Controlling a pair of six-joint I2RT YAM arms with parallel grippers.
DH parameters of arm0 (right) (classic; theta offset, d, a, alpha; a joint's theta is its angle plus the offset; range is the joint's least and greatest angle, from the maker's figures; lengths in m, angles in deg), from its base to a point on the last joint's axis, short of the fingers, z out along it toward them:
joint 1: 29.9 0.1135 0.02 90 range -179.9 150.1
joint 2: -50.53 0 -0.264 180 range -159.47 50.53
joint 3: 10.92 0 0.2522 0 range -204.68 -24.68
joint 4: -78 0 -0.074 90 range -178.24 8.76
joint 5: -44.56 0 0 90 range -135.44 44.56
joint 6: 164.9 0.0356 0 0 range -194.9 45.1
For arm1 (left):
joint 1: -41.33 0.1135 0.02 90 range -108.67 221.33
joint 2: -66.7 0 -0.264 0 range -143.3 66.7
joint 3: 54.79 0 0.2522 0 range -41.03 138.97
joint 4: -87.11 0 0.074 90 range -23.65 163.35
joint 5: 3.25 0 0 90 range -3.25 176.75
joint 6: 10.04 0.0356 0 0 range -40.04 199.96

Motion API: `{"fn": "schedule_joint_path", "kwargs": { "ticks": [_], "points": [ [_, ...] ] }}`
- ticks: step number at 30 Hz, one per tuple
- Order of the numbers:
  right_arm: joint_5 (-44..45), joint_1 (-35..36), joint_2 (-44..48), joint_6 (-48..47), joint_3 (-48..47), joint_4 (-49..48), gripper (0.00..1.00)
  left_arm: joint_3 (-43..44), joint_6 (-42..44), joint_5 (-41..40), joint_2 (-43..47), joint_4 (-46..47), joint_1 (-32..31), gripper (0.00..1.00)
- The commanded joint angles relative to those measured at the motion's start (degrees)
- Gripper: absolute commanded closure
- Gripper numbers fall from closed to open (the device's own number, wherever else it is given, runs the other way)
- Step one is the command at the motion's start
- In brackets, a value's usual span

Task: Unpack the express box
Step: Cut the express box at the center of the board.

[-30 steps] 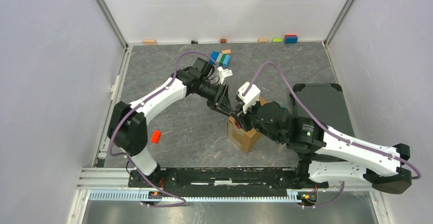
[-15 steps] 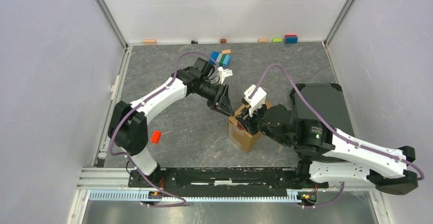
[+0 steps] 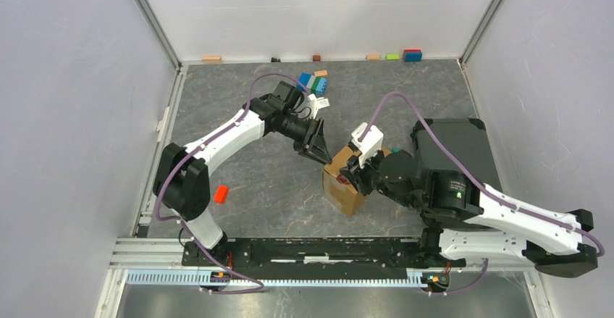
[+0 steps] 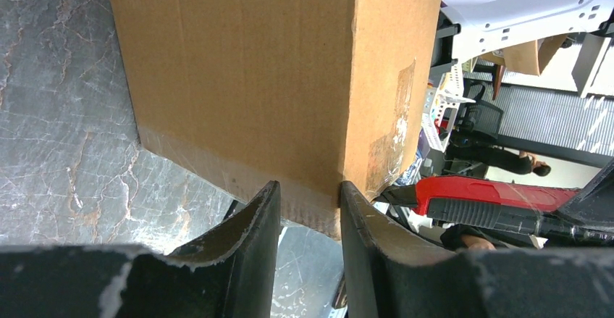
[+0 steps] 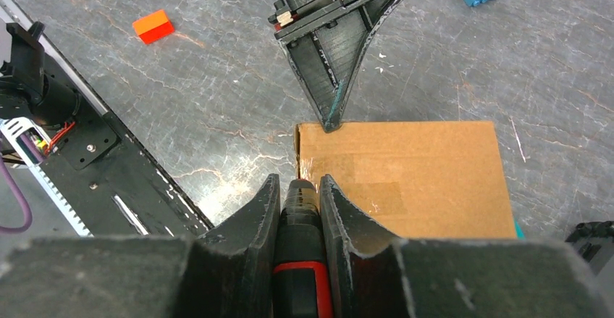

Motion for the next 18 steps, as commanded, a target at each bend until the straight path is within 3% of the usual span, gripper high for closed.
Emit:
{"fn": "schedule_joint_path", "kwargs": {
  "ticks": [1,12,18],
  "points": [
    [1.2,0.4,-1.4,0.6,-3.9,4.6,1.00,0.6,5.8,-13.2,-3.4,1.4,1.2,0.59],
    [8.8,-0.3,-7.5,2.9,-5.9,4.9,1.00,9.0,4.5,-12.7,-4.6,0.2,0.8,0.57],
    [8.2,-3.2,-9.6,3.0,-6.9,2.7,1.00,7.2,3.5,-11.5,0.3,-0.2,0.6,0.35]
  ]
}}
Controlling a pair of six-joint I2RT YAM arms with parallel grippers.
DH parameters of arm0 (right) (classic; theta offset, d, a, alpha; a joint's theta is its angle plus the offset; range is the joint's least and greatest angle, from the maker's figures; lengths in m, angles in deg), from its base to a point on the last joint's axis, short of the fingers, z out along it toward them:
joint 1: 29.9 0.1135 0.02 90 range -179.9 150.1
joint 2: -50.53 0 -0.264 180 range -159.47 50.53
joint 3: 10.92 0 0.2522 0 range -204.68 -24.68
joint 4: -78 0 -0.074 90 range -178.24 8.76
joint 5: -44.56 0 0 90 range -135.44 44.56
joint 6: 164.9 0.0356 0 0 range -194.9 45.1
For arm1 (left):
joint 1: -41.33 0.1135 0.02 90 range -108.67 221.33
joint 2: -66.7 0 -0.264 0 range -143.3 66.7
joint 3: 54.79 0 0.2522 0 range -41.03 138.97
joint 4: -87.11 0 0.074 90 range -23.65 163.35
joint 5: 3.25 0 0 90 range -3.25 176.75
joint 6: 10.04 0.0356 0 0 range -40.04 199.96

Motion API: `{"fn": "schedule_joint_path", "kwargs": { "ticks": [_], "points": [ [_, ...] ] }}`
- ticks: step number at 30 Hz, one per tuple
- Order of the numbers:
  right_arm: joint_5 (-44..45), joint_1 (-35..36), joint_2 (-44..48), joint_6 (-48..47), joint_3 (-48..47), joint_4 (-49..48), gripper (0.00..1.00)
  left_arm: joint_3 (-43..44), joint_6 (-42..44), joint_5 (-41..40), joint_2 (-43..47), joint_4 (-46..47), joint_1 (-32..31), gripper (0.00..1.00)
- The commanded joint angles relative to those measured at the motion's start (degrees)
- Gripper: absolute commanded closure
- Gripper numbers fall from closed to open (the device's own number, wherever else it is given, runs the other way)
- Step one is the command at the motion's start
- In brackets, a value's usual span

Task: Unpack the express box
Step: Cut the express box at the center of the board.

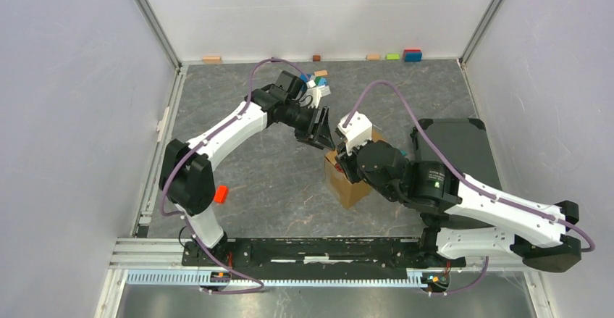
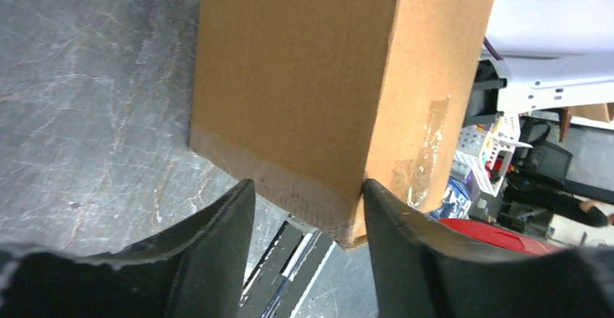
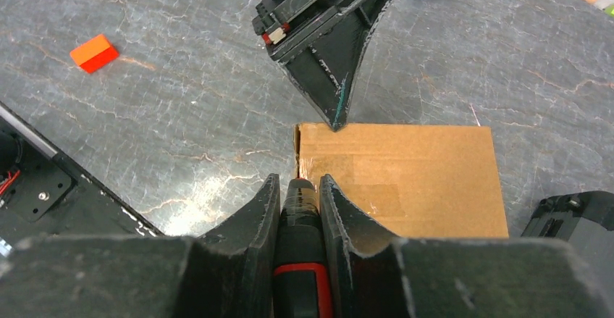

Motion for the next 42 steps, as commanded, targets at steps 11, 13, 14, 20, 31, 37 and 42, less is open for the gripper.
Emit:
{"fn": "schedule_joint_path", "kwargs": {
  "ticks": [11,13,14,20,31,37,42],
  "points": [
    [0.7,-3.0,-4.7,1.5,-7.1,5.5,1.00,-9.8,-3.7,1.3,7.4,11.4,0.3,0.33],
    [0.5,-3.0,-4.9,2.2,-7.0,5.9,1.00,-10.5,-3.9,1.5,7.0,12.2,-0.1,0.33],
    [0.4,-3.0,-5.0,2.6,-7.0,6.0,1.00,-11.1,-3.9,1.9,6.7,12.6,-0.3,0.33],
    [-1.9,-3.0,-6.3,3.5,-9.9,9.3,1.00,-14.2,-3.1,0.7,5.2,14.6,-0.2,0.42],
    [-3.9,-3.1,-8.5,4.6,-18.9,19.8,1.00,-13.1,0.6,-3.6,3.8,10.5,0.0,0.43],
    [-3.0,-3.0,-8.7,4.7,-19.6,21.2,1.00,-13.3,0.7,-4.1,3.9,10.5,0.0,0.43],
    [-5.0,-3.0,-9.7,4.2,-19.0,22.7,1.00,-12.9,0.7,-4.0,3.8,10.3,0.0,0.43]
  ]
}}
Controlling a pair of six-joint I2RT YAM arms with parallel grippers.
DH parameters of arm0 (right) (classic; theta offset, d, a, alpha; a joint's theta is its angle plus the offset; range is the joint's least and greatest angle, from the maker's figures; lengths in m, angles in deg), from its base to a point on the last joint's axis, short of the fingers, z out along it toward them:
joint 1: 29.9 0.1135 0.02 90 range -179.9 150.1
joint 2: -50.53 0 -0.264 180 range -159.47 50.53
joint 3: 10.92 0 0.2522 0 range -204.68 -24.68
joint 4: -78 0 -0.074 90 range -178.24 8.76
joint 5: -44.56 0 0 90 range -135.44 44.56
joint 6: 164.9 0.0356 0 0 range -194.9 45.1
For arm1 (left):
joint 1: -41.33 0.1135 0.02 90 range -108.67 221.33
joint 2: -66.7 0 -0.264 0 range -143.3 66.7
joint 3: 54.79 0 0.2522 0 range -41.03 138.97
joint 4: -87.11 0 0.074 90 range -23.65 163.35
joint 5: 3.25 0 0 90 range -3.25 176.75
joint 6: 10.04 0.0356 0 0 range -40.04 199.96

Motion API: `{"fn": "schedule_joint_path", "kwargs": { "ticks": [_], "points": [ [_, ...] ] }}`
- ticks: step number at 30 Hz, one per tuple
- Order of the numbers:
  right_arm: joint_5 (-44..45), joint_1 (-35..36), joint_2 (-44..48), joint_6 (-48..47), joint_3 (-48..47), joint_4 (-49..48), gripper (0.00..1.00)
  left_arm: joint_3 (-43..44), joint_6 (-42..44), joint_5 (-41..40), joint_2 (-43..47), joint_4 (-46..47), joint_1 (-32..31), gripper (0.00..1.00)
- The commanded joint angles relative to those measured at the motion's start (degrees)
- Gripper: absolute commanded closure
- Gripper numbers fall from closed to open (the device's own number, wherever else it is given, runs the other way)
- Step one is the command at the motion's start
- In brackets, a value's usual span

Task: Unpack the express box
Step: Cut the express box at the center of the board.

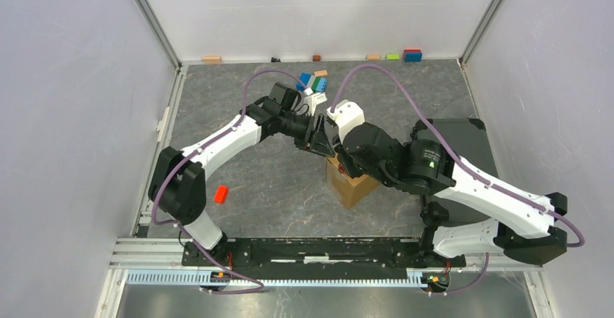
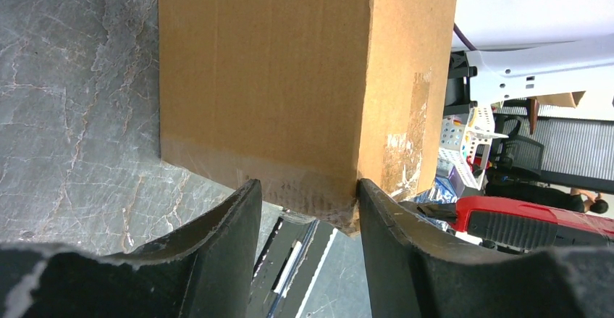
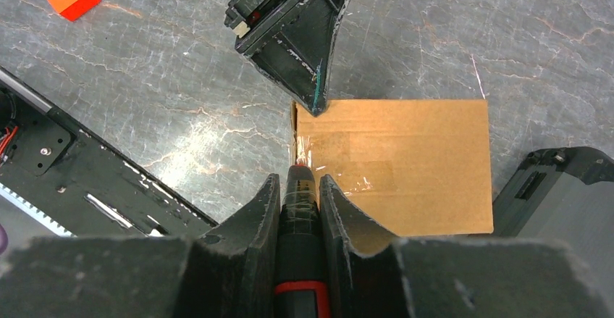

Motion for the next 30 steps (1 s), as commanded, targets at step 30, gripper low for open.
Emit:
{"fn": "schedule_joint_path", "kwargs": {
  "ticks": [30],
  "points": [
    [-7.1,-1.0,-2.7,-1.1,-7.2,15.1,1.00,0.0,5.0,-7.9,-3.9,-3.8,0.2,0.44]
  ]
}}
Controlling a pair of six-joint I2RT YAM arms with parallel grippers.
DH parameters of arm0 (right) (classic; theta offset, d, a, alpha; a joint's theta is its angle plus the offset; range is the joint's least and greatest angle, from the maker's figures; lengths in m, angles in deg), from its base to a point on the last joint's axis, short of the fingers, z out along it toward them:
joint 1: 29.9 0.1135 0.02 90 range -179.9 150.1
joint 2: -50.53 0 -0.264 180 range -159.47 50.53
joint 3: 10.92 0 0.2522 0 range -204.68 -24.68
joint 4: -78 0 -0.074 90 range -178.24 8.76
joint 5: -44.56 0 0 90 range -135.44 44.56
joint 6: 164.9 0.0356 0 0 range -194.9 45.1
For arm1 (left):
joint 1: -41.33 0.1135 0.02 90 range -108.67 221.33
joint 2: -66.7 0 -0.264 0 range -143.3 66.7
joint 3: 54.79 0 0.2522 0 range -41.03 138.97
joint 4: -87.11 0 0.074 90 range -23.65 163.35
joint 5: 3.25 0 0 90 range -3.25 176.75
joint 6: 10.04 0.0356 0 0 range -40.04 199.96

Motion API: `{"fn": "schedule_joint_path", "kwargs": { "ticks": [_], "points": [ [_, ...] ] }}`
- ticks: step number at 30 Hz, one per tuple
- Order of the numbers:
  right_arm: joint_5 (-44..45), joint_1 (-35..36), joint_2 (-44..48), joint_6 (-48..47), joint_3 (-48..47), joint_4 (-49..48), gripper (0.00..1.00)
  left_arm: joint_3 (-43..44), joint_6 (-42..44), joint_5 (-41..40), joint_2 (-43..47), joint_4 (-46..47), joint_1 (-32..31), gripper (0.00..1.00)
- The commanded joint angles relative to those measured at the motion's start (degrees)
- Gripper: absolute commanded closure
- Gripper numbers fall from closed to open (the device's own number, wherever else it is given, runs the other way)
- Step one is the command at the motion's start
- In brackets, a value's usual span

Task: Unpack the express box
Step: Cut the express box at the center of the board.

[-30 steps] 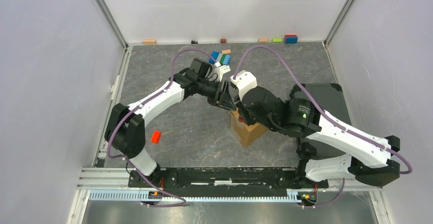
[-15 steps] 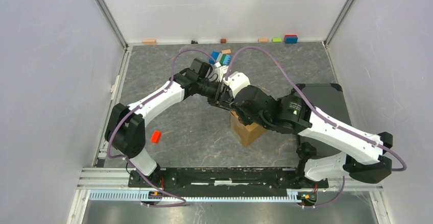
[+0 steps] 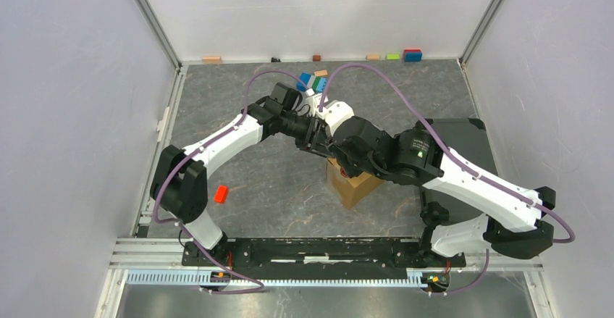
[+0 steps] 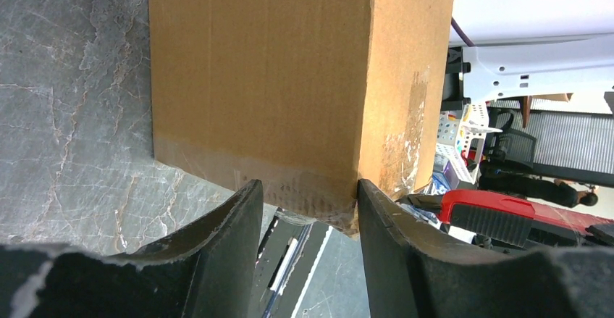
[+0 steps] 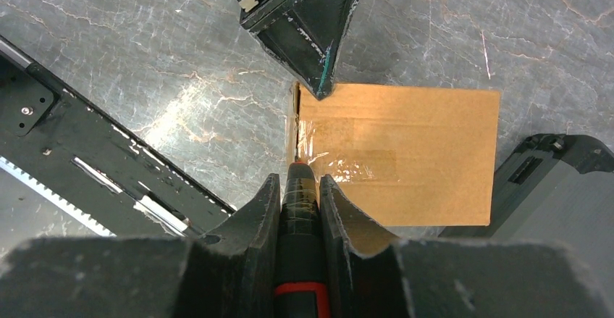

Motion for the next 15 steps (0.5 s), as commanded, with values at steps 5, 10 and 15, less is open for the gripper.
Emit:
{"fn": "schedule_joint_path", "kwargs": {
  "ticks": [5,10,15],
  "points": [
    [-2.6,0.1,3.9,1.0,0.2,7.4,1.00,-0.5,4.8,-9.0,-3.3,-3.4,0.3,0.44],
    [-3.0,0.1,5.5,2.0,1.9,7.4,1.00,-0.4,4.8,-9.0,-3.5,-3.4,0.3,0.44],
    [-0.5,0.1,5.7,3.4,-0.9,7.1,1.00,0.2,4.4,-8.4,-3.4,-3.2,-0.1,0.43]
  ]
}}
